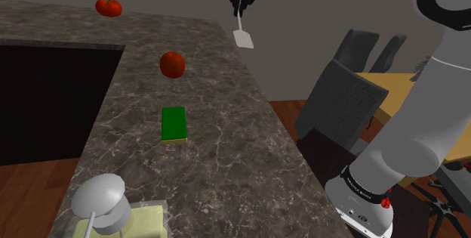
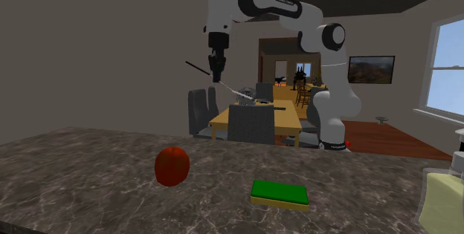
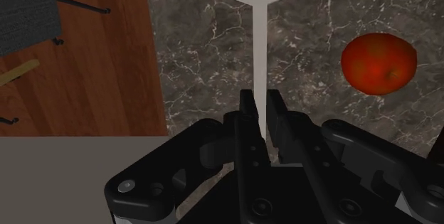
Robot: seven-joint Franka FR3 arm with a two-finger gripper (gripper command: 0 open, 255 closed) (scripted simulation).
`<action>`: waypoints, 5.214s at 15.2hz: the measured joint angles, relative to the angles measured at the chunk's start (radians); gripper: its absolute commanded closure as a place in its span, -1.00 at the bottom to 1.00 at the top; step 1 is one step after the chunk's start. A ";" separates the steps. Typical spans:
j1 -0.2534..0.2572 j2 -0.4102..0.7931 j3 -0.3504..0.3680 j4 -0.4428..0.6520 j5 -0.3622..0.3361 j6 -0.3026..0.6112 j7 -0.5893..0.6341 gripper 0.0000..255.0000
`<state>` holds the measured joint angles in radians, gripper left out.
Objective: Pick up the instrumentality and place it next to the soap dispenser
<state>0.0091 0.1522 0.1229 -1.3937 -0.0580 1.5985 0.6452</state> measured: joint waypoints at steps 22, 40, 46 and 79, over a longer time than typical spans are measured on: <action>0.157 -0.324 0.162 -0.314 0.052 -0.017 0.316 1.00; 0.317 -0.377 0.426 -0.336 0.109 -0.048 0.735 1.00; 0.361 -0.319 0.523 -0.286 0.092 -0.048 0.879 1.00; 0.377 -0.324 0.551 -0.735 0.103 0.395 0.904 1.00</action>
<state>0.3858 -0.1720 0.6737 -2.1292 0.0448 1.9940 1.5491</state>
